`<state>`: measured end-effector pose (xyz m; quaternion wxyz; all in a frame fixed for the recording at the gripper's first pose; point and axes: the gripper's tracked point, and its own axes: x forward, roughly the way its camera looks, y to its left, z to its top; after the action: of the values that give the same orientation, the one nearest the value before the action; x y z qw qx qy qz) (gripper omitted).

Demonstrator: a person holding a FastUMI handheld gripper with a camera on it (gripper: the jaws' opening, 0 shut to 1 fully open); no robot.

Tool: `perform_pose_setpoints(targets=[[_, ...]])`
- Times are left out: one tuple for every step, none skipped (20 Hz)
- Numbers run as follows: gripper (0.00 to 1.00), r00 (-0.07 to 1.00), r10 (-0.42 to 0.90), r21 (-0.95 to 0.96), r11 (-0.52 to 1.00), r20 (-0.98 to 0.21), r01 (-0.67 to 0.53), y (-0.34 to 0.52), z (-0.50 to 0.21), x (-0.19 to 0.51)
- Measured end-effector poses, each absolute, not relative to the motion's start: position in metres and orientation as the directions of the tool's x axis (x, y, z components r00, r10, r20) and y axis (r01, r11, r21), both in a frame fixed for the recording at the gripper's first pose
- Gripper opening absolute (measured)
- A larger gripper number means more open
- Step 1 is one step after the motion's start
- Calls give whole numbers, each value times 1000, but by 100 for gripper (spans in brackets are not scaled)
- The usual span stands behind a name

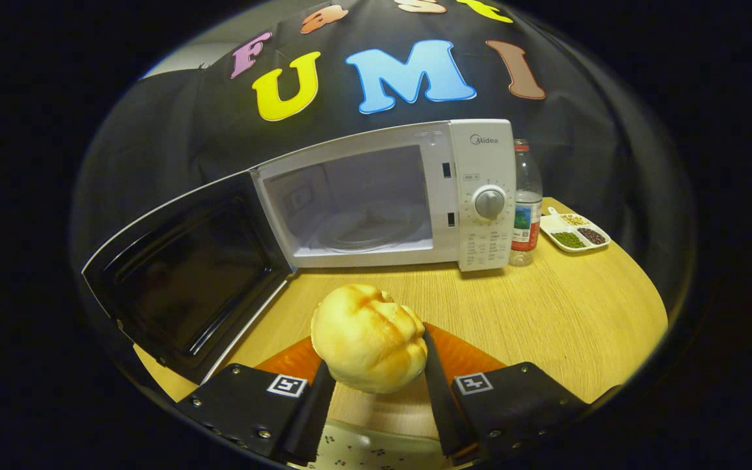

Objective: Open the microwave, put the food inside, and close the microwave door.

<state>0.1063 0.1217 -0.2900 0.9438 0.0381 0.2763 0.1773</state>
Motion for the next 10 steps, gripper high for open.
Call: perform_pose_setpoints(targets=[[68, 786, 368, 183, 930, -496, -320, 126, -288, 115], [67, 787, 379, 193, 925, -486, -326, 131, -287, 125], [67, 787, 387, 203, 922, -480, -330, 135, -287, 133], [67, 787, 397, 215, 918, -473, -334, 141, -286, 141], [67, 787, 404, 224, 914, -466, -337, 147, -287, 150], [67, 788, 410, 232, 912, -459, -339, 153, -286, 158], [67, 792, 415, 240, 909, -448, -341, 159, -285, 166], [67, 793, 421, 248, 906, -440, -343, 165, -285, 173], [67, 795, 425, 255, 904, -433, -344, 171, -286, 180], [67, 796, 429, 260, 901, -427, -346, 176, -286, 188]])
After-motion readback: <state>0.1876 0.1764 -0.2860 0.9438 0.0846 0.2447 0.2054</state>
